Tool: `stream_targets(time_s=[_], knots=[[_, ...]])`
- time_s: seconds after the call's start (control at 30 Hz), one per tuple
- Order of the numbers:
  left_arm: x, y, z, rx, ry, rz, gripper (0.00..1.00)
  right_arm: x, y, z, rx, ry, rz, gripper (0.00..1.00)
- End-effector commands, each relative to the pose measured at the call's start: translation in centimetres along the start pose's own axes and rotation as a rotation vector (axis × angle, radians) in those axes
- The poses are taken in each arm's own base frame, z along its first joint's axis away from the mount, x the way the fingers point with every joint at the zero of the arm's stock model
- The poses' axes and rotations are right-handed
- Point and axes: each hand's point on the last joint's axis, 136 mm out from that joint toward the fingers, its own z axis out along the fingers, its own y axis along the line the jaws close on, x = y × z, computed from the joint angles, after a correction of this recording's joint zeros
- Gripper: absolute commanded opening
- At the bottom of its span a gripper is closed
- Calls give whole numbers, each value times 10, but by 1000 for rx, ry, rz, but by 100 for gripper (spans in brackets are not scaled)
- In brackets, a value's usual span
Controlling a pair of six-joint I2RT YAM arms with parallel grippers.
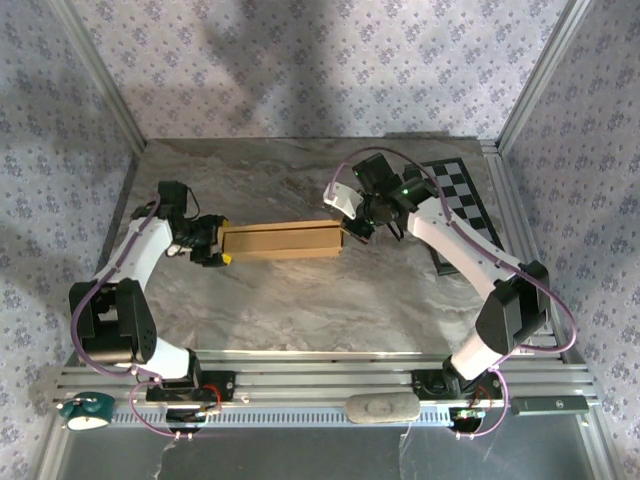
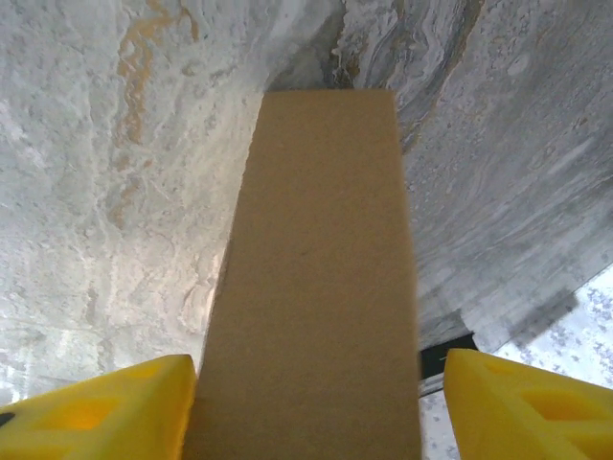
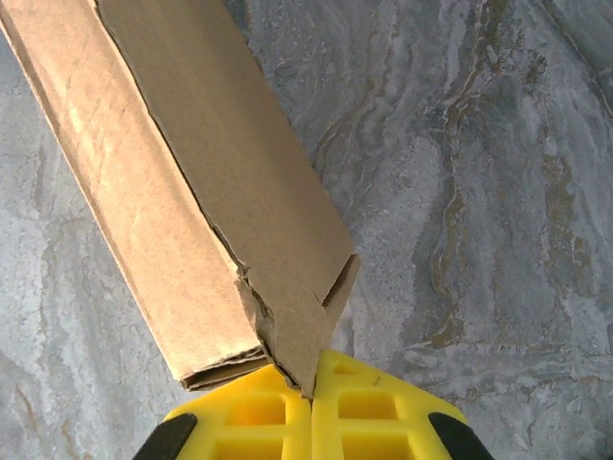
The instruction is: Fold the paper box
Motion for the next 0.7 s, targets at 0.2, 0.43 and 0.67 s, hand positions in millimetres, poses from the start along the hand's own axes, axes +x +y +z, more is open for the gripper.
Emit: stream_targets(time_s=[0.2, 0.43, 0.67], knots=[[-41, -10, -58, 120, -221, 179, 98, 0, -1, -6, -65, 18, 55, 0], [-39, -10, -82, 147, -294, 275, 95, 2, -4, 5, -77, 52, 100, 0], [-21, -2, -162, 313, -521, 436, 80, 2, -10, 6, -65, 51, 129, 0]])
